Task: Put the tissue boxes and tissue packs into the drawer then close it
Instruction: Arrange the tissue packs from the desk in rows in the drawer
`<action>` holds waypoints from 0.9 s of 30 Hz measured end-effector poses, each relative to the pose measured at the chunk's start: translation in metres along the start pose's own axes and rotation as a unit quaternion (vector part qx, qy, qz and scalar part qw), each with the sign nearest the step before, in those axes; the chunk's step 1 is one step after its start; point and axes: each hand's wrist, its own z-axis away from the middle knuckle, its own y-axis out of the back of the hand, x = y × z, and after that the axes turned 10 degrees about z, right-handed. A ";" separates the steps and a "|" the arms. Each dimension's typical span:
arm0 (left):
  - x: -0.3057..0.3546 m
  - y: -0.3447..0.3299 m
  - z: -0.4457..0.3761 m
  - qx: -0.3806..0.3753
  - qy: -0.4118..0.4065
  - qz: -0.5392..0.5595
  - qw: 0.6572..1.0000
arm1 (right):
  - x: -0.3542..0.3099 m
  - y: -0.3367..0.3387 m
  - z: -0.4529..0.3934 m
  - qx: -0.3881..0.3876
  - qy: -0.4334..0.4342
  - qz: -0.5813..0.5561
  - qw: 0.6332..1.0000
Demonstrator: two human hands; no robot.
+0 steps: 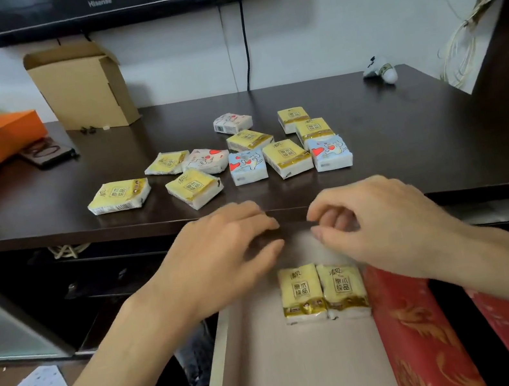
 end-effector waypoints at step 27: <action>-0.059 0.004 -0.011 0.050 0.206 0.035 0.977 | 0.022 -0.010 -0.095 -0.112 0.061 0.075 0.989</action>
